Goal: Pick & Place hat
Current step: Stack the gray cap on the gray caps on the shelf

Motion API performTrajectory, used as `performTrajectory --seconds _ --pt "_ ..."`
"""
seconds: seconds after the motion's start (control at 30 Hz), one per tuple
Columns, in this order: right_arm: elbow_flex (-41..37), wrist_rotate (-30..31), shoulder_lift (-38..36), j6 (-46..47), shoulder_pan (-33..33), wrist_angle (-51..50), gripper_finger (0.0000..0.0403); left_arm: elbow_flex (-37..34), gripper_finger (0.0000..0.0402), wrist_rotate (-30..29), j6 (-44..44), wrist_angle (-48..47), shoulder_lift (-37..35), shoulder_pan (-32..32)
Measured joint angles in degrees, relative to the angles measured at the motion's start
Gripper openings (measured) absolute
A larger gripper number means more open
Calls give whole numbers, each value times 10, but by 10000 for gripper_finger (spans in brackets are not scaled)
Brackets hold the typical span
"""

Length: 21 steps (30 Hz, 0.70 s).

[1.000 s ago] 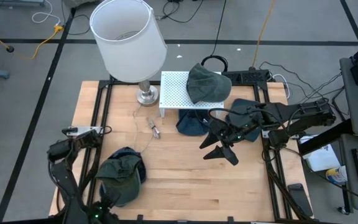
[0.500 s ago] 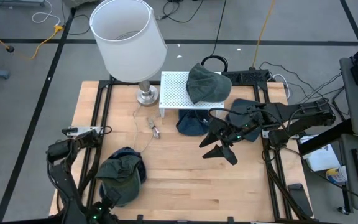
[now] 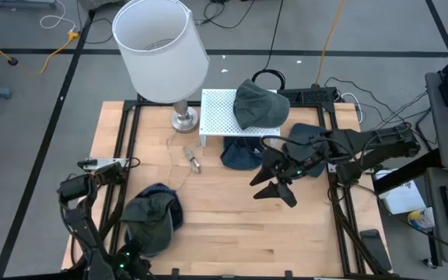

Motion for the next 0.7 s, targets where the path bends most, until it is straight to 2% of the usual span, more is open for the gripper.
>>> performTrajectory --seconds 0.13,0.3,0.33,0.47,0.57,0.7 --pt "0 13 0 -2 15 0 215 4 132 -2 -22 -7 0 9" --pt "0 13 0 -4 28 -1 215 19 26 8 -47 -13 0 17" --pt "0 13 0 3 32 -1 215 25 15 6 -54 -13 0 19" --pt "0 30 0 35 44 0 215 65 11 -26 -87 -47 0 30" --pt "0 78 0 45 50 0 215 110 8 -74 -119 -105 0 40" --pt "0 135 0 65 57 7 215 147 7 -135 -129 -101 -13 58"
